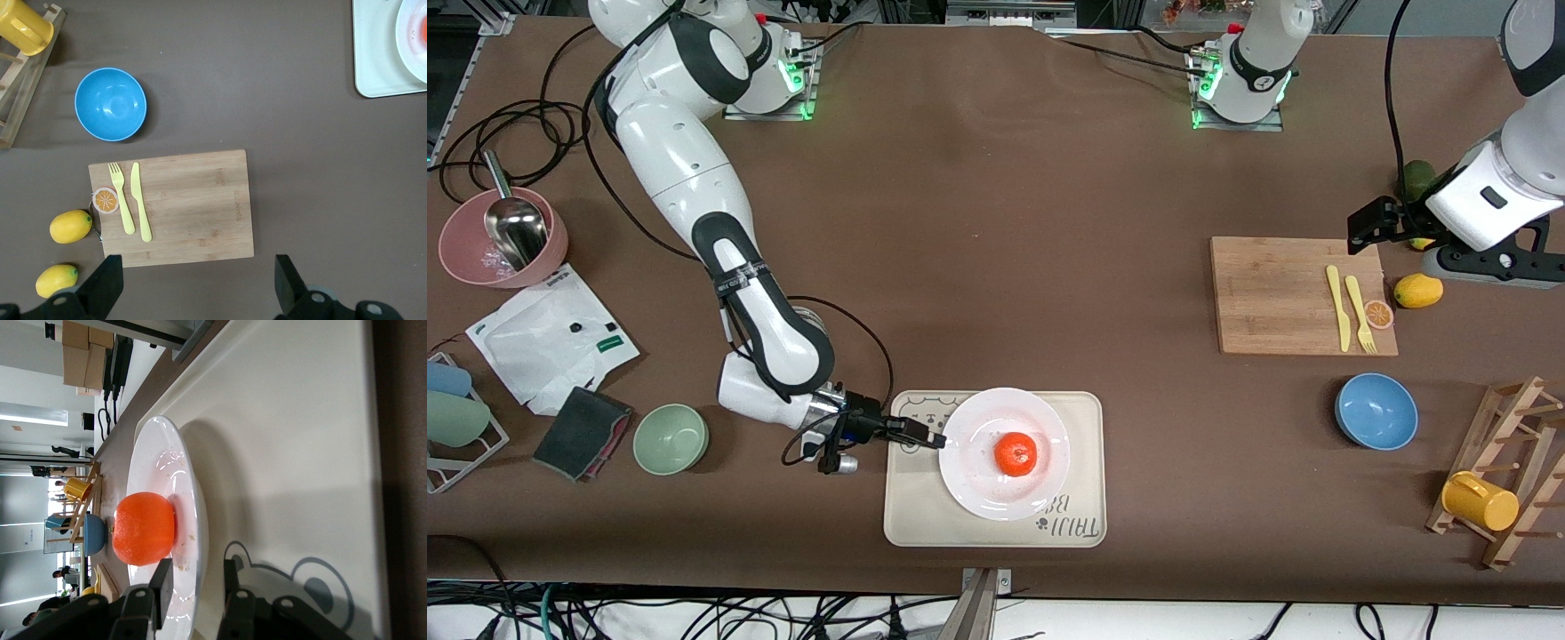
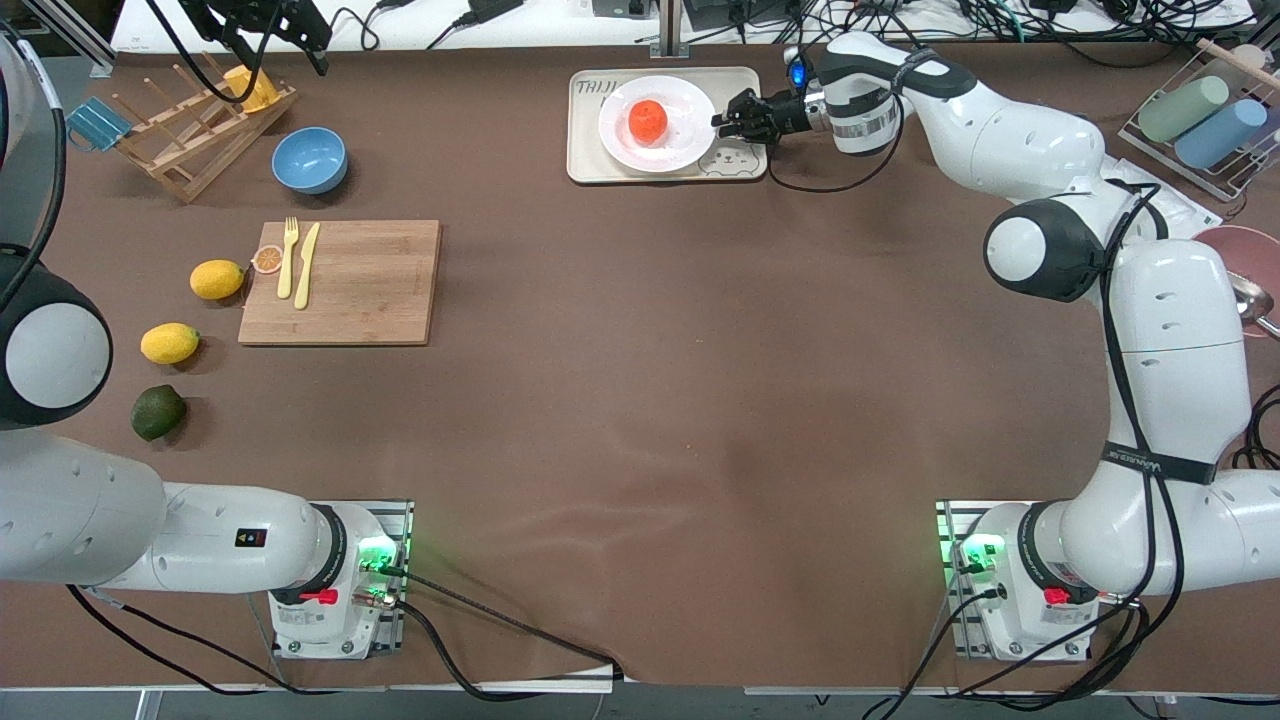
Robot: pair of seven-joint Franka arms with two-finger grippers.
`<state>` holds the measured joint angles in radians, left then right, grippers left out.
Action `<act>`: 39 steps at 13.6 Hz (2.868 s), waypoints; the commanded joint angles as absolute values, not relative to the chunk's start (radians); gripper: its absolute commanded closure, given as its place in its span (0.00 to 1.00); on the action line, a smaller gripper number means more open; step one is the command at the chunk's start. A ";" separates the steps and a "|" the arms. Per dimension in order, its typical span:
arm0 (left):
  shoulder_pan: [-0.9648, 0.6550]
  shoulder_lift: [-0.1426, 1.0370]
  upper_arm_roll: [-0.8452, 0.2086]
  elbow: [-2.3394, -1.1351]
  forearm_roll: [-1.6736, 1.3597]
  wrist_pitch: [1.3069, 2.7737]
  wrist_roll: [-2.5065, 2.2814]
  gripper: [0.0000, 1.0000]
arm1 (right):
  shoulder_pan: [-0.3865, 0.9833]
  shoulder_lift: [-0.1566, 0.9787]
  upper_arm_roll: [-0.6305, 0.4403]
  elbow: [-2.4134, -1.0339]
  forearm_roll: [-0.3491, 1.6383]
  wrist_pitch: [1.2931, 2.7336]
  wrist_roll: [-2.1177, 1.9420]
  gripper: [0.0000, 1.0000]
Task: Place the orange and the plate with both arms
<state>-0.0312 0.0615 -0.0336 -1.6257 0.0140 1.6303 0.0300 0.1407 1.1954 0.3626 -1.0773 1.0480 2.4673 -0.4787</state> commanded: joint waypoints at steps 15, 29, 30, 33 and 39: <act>-0.026 0.051 -0.034 -1.629 0.008 1.624 0.057 0.00 | 0.091 0.410 0.134 -1.765 0.557 2.200 -0.402 0.00; -0.026 0.051 -0.034 -1.629 0.008 1.624 0.057 0.00 | 0.086 -0.057 0.048 -1.695 0.045 1.596 -0.002 0.00; -0.026 0.051 -0.034 -1.631 0.008 1.624 0.057 0.00 | 0.084 -0.055 0.046 -1.663 0.038 1.557 -0.002 0.00; -0.026 0.051 -0.034 -1.631 0.008 1.624 0.055 0.00 | 0.081 -0.052 0.023 -1.632 0.014 1.520 -0.006 0.00; -0.020 0.051 -0.032 -1.631 0.008 1.618 0.060 0.00 | 0.081 -0.046 0.015 -1.603 -0.002 1.513 -0.014 0.00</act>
<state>-0.0299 0.0615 -0.0336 -1.6257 0.0140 1.6297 0.0300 0.0830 -0.0630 0.0166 -1.6555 0.0115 1.5438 -0.0112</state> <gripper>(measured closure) 0.000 0.000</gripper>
